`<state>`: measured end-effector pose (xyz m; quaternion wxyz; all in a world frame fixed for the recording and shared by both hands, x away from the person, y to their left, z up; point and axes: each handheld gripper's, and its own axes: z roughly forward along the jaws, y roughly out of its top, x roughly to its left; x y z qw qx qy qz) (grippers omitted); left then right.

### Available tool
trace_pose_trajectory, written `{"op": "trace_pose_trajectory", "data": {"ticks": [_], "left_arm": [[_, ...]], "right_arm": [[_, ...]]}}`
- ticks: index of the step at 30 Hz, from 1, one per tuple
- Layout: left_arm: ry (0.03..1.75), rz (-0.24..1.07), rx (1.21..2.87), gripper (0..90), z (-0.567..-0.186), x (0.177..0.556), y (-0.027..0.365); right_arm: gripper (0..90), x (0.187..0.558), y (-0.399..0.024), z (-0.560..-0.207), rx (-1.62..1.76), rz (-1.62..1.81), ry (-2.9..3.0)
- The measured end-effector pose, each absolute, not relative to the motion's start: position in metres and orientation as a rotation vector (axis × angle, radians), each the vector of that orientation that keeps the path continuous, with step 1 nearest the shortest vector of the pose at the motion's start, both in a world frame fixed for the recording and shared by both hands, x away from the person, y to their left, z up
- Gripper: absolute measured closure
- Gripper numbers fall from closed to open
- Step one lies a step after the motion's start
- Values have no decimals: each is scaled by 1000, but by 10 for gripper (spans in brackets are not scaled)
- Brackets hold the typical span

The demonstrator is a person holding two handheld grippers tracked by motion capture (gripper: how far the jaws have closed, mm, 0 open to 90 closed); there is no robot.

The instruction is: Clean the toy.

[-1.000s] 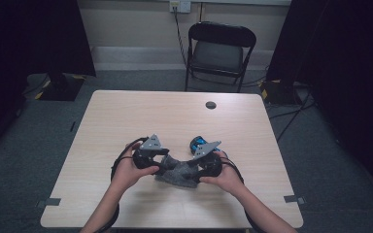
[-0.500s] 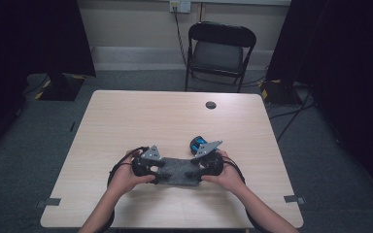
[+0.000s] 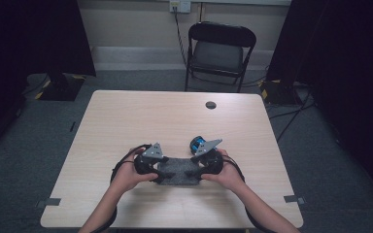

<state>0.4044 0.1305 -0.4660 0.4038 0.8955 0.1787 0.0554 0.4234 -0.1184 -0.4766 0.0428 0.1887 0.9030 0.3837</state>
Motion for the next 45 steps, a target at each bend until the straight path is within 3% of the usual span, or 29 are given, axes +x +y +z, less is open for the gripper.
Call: {"op": "trace_pose_trajectory", "data": {"ticks": [8,17,24,28,39,45], "left_arm": [[430,127,2304,302,-484,405,129],[444,154,2309,437,-489,399,130],[488,134,2315,656,-487,397,131],[544,121,2297,709,-486,397,133],[563,116,2287,718,-487,396,135],[559,114,2279,717,-487,396,135]], "right_arm": [[310,424,-123,-468,565,1197,2755],[175,458,-161,-448,777,1155,2568],[151,483,-160,-467,834,1062,2582],[149,488,-150,-477,837,1044,2603],[149,494,-135,-489,847,992,2616],[217,494,-133,-493,837,991,2616]]}}
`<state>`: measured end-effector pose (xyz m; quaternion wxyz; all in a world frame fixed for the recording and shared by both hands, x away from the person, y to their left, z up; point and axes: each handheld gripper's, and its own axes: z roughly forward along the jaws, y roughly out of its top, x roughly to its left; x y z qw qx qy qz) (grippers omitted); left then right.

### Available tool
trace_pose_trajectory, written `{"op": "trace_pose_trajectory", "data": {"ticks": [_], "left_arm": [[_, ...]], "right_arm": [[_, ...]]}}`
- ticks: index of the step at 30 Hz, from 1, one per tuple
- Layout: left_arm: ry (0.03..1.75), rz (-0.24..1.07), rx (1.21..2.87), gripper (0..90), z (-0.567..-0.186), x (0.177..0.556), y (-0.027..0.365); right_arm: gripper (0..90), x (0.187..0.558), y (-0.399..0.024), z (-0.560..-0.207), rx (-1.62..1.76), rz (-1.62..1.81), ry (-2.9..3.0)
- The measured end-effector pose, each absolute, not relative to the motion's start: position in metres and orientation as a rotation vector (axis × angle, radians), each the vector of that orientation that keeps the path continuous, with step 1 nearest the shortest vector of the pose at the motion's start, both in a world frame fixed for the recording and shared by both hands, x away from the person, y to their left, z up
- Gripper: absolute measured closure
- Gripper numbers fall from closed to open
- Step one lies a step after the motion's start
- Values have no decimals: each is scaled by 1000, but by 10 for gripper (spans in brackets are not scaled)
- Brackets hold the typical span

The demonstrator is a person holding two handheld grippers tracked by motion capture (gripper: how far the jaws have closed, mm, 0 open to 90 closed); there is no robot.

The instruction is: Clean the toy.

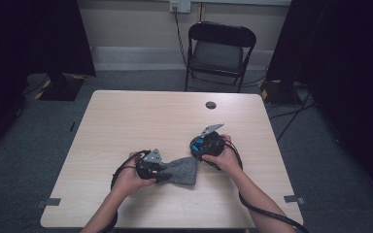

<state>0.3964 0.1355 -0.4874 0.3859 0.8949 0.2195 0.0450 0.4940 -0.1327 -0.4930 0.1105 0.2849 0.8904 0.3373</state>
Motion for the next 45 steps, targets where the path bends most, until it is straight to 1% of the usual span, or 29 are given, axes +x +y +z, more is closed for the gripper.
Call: {"op": "trace_pose_trajectory", "data": {"ticks": [1,5,14,24,33,37,42,45], "left_arm": [[558,113,2282,717,-487,397,136],[565,102,2267,717,-488,397,136],[646,70,2233,726,-485,398,144],[743,148,2163,740,-470,403,164],[766,176,2102,740,-458,405,171],[810,195,2067,746,-450,408,179],[824,236,2047,748,-442,411,179],[862,295,2010,748,-427,418,176]], "right_arm": [[246,494,-134,-493,838,1002,2609],[253,494,-135,-493,852,1006,2602],[254,492,-136,-494,859,1024,2579],[255,486,-144,-487,838,1068,2583],[255,481,-151,-476,855,1162,2560],[255,477,-154,-468,870,1220,2546],[255,475,-153,-460,855,1255,2548],[255,470,-151,-451,817,1283,2561]]}}
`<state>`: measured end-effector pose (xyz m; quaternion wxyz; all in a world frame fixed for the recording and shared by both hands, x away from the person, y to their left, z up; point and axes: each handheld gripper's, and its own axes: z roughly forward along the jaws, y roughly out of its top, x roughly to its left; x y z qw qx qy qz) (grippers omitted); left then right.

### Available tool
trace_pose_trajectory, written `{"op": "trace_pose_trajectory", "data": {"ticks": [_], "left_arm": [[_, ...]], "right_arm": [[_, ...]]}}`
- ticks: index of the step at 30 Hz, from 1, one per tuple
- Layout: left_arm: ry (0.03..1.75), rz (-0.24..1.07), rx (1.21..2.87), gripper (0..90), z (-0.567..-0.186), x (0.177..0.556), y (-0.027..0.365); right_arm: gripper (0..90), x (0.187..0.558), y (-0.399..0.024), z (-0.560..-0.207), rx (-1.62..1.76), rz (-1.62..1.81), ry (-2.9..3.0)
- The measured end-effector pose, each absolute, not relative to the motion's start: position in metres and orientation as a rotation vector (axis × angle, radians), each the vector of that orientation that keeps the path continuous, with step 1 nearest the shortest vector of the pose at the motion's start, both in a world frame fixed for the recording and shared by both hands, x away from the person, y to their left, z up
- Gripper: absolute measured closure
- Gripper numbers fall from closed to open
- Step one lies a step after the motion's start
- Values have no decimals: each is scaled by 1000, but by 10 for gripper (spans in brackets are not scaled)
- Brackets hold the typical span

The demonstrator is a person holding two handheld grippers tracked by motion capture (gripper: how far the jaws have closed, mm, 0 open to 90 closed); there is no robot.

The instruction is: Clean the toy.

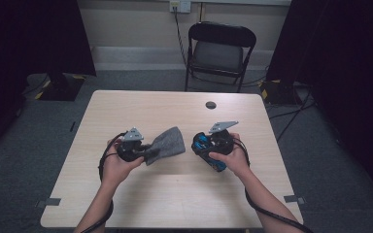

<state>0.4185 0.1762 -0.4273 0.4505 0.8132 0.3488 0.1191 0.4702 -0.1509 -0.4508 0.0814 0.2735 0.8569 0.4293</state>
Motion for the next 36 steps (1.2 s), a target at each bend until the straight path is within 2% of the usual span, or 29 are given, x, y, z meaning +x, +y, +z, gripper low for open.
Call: {"op": "trace_pose_trajectory", "data": {"ticks": [4,11,19,36], "left_arm": [[928,387,2014,748,-415,431,167],[975,422,2025,749,-415,449,140],[872,305,2026,758,-416,442,102],[747,157,1996,765,-416,427,103]], "right_arm": [[256,461,-146,-445,777,1315,2577],[256,446,-135,-436,724,1357,2582],[256,445,-132,-435,800,1315,2535],[256,456,-144,-432,848,1231,2499]]}}
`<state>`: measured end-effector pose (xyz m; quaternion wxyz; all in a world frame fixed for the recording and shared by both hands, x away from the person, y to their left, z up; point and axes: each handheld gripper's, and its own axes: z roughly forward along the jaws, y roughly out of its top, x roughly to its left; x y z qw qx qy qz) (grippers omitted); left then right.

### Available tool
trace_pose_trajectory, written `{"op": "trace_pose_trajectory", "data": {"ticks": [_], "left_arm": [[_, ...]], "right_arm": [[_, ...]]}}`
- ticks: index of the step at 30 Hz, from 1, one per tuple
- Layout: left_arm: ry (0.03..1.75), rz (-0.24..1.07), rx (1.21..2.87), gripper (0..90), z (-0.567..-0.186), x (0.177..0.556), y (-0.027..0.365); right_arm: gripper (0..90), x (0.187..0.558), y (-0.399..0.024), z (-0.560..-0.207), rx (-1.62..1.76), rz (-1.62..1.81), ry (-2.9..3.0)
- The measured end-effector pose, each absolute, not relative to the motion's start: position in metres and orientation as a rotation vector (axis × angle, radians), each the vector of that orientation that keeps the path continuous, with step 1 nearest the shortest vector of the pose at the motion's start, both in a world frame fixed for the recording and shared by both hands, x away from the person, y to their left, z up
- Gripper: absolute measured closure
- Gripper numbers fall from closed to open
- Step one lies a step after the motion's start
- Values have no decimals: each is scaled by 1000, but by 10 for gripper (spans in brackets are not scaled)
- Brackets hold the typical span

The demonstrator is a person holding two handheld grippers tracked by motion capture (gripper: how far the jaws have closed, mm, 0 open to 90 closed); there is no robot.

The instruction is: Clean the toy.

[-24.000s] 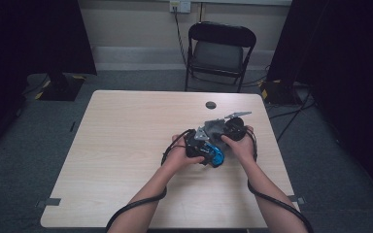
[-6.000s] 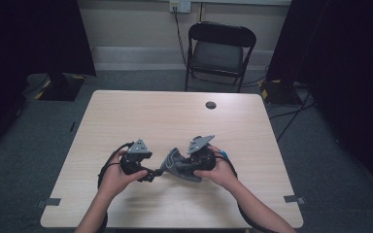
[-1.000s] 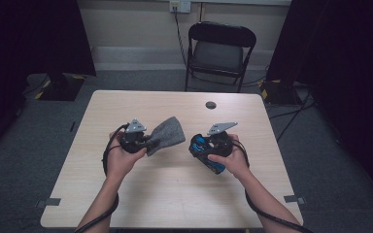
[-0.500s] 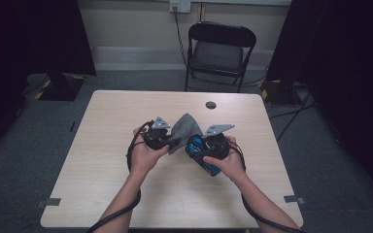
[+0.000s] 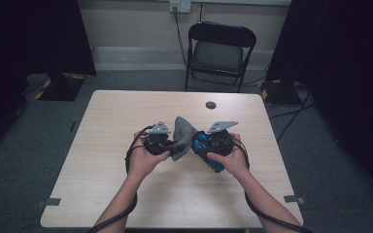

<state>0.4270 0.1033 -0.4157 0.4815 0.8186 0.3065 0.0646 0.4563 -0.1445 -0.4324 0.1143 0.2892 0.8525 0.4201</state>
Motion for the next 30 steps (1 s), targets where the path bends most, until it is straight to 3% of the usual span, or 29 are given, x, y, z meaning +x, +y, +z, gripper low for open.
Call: {"op": "trace_pose_trajectory", "data": {"ticks": [13,30], "left_arm": [[698,118,1994,764,-418,415,112],[850,259,1940,761,-405,425,154]], "right_arm": [[255,469,-156,-429,912,1216,2473],[256,462,-161,-419,880,1250,2479]]}}
